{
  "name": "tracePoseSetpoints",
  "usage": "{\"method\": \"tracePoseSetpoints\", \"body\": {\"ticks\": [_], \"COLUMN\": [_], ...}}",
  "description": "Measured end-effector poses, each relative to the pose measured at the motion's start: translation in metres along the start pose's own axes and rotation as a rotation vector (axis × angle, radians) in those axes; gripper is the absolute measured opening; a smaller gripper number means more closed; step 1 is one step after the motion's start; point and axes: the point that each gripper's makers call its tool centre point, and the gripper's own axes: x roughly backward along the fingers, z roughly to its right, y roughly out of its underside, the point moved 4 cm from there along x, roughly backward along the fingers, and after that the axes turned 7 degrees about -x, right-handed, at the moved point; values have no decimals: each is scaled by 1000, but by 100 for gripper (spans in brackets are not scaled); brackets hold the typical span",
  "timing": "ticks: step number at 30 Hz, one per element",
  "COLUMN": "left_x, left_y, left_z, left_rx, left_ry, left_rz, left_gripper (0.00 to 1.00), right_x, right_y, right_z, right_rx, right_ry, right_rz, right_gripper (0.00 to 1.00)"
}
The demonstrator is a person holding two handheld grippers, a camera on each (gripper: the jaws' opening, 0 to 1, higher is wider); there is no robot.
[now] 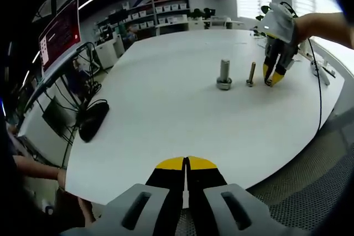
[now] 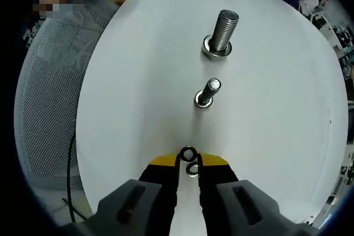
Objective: Place the washer onto the threaded stud by aligning its center hole with the stud, sliding it down to the base, and recovering from edge contact or off-axis alignment until the washer reaches the visible bottom stop.
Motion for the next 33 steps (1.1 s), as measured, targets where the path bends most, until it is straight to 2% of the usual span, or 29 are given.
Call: {"method": "tracePoseSetpoints", "body": {"ticks": [1, 2, 5, 11, 15, 26, 30, 31, 33], "left_x": [0, 0, 0, 0, 0, 0, 0, 0, 0], "left_y": [0, 0, 0, 0, 0, 0, 0, 0, 0], "left_z": [0, 0, 0, 0, 0, 0, 0, 0, 0], "left_rx": [0, -1, -1, -1, 1, 1, -1, -1, -1], "left_ry": [0, -1, -1, -1, -1, -2, -1, -1, -1], "left_rz": [-1, 0, -1, 1, 2, 3, 1, 0, -1], "left_gripper": [0, 0, 0, 0, 0, 0, 0, 0, 0], "right_x": [0, 0, 0, 0, 0, -1, 0, -2, -3], "right_y": [0, 0, 0, 0, 0, -1, -1, -2, 1], "right_z": [0, -1, 0, -1, 0, 1, 1, 1, 3], "right_rx": [48, 60, 38, 115, 101, 144, 136, 98, 96], "right_ry": [2, 4, 2, 26, 11, -12, -12, -12, -13], "right_rz": [-9, -12, -6, 27, 31, 42, 49, 73, 65], "right_gripper": [16, 16, 16, 19, 18, 16, 15, 14, 14]}}
